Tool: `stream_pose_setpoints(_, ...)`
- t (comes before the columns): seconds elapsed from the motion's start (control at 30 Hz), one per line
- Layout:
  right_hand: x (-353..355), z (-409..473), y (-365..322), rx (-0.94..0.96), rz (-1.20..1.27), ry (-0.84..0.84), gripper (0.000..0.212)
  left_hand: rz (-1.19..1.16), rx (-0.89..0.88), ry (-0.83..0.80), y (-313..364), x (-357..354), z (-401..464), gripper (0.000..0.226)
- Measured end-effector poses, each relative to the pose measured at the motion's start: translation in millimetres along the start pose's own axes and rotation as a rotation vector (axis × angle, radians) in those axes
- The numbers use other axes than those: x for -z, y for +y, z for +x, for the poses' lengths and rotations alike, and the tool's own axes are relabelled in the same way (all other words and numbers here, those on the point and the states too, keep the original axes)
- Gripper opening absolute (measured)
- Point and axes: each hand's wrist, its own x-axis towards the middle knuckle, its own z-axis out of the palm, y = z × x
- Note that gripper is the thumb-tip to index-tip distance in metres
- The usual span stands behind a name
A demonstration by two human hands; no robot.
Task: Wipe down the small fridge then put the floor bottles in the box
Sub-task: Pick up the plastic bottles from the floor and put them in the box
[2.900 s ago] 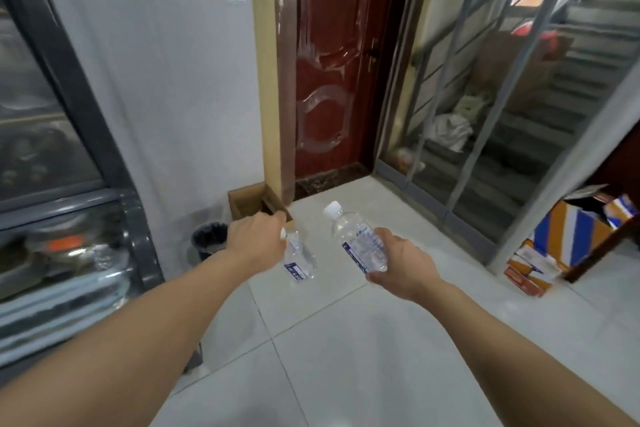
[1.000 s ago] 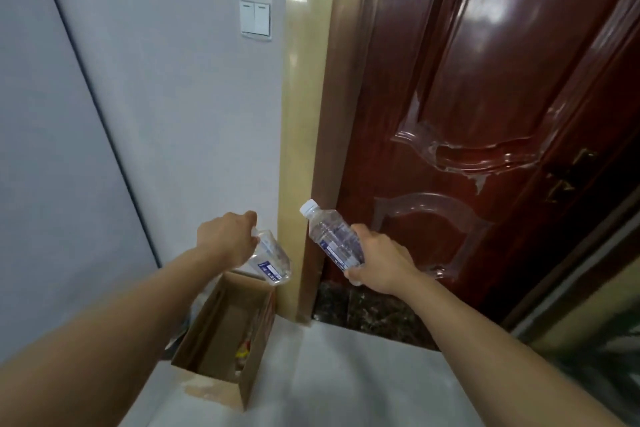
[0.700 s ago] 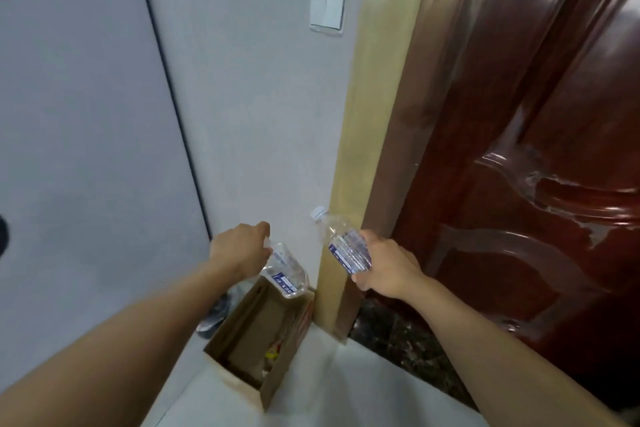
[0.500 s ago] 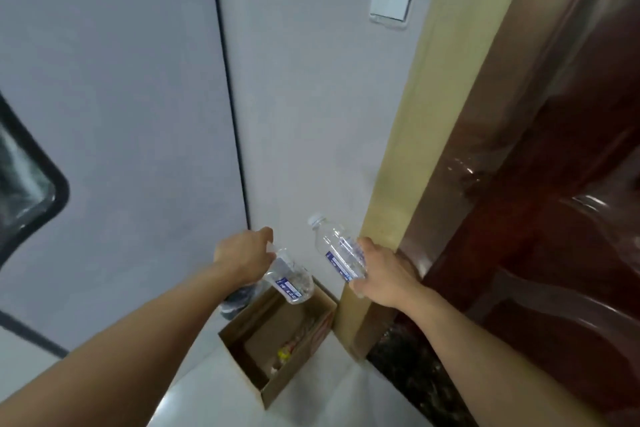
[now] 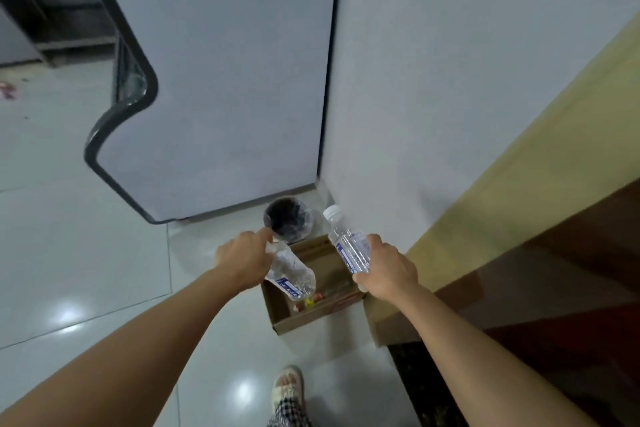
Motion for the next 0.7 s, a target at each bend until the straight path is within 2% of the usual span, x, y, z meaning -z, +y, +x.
stream_pose_setpoints(0.4,-77,100,11,-0.077,-0.031,-0.150,0.062,-0.284,0.255,-0.169,-37,-99,91,0.019)
stream_pose_setpoints(0.7,-192,210,63,-0.112,-0.082,-0.310,0.059,-0.434,0.433,-0.255,-36,-247,167,0.016)
